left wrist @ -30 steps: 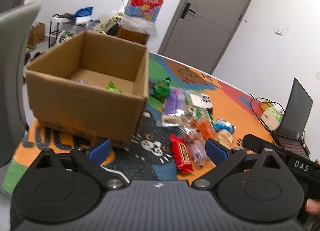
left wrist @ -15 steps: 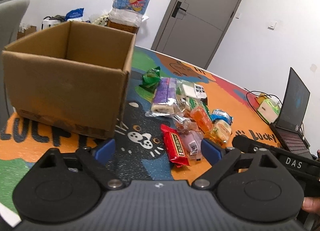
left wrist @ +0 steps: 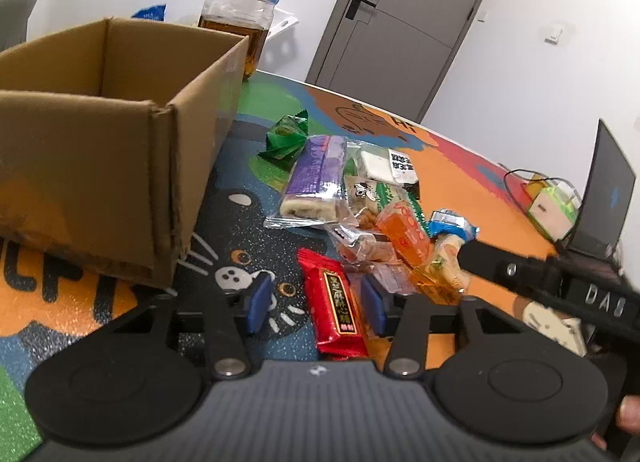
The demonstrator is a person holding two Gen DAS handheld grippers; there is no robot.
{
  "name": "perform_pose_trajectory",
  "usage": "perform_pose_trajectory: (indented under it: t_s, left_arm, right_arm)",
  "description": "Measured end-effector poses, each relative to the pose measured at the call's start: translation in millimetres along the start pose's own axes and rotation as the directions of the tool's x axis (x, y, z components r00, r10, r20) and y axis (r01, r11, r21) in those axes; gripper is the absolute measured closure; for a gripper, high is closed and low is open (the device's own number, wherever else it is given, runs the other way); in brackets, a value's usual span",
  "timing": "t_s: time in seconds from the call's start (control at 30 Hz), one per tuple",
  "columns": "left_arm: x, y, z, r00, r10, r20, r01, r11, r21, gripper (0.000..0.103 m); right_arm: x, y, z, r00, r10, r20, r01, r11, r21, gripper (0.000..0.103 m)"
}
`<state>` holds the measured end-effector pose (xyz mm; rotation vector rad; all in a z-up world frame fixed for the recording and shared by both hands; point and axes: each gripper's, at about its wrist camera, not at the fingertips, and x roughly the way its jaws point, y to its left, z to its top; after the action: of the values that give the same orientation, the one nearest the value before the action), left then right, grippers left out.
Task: Organize snacks
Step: 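Grasp the red candy bar with the left tool while the right tool grasps the round cake bread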
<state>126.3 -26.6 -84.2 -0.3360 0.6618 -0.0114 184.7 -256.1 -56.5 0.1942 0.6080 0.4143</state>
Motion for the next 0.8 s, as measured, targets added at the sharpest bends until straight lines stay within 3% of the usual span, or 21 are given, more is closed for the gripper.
perform_pose_trajectory:
  t_s: [0.17,0.47,0.53,0.63,0.67,0.8]
  left_arm:
    - [0.3,3.9,0.1,1.000,0.012,0.009,-0.012,1.000,-0.004,0.072]
    - [-7.4,17.3,1.1,1.000,0.024,0.016,-0.023,0.999,-0.031,0.077]
    - [-8.2,20.0,1.2,0.999,0.026,0.018,-0.025,0.999,-0.037,0.077]
    - [-9.5,22.3,0.2,0.999,0.023,0.022,-0.022,0.999,-0.047,0.079]
    - [-10.3,22.4,-0.2,1.000,0.022,0.022,-0.021,0.999,-0.049,0.079]
    - [-12.3,23.1,-1.5,1.000,0.020,0.021,-0.019,0.998,-0.052,0.079]
  right_arm:
    - [12.0,4.5,5.9,1.000,-0.009,0.005,0.009,1.000,0.002,0.012]
    - [39.1,18.4,11.8,0.998,-0.059,-0.037,0.057,0.998,-0.030,0.013]
    - [39.6,20.3,8.7,0.997,-0.070,-0.045,0.068,0.997,-0.046,0.018]
    - [36.0,22.3,6.4,0.995,-0.087,-0.049,0.083,0.993,-0.082,0.033]
    - [35.6,20.0,6.4,0.994,-0.082,-0.066,0.077,0.994,-0.077,0.049]
    - [29.7,12.7,2.3,0.995,-0.059,-0.078,0.054,0.997,-0.057,0.058]
